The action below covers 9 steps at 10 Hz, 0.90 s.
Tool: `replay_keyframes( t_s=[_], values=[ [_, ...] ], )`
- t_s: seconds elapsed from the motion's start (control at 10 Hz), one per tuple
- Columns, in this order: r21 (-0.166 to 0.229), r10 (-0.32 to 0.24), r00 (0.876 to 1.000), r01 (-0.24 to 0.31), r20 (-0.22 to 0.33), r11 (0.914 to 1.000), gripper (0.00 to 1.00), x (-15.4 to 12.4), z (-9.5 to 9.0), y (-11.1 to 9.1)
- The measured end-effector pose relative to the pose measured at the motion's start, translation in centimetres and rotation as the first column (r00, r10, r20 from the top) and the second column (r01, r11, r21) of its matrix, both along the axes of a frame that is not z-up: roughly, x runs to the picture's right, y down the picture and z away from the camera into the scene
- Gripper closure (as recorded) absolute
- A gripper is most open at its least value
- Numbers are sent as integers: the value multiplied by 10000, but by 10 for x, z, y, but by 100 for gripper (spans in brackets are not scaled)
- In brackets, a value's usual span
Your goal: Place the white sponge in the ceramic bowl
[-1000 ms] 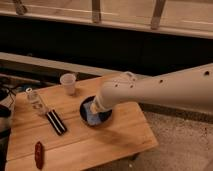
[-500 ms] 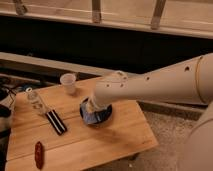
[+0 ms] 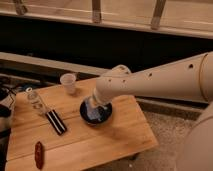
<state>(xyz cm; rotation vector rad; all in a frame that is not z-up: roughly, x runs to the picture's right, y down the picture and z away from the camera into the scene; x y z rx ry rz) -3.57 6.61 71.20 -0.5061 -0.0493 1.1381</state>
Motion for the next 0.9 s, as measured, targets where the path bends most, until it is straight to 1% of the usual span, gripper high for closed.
replay_keyframes(
  t_s=[0.2,0.3,0.4,0.5,0.6,0.7,0.9],
  values=[
    [94,260,9995,-259,-158,9996,96,4,12,-15],
    [61,203,9998,-202,-90,9998,95,1,18,-19],
    [53,167,9998,-166,-86,9998,91,5,19,-19],
    [41,140,9999,-140,-95,9999,79,7,15,-15],
    [34,152,9998,-152,-122,9999,71,8,11,-10],
    [41,127,9999,-127,-81,9999,59,2,5,-3],
    [46,153,9999,-153,-81,9999,43,-1,5,-2]
  ],
)
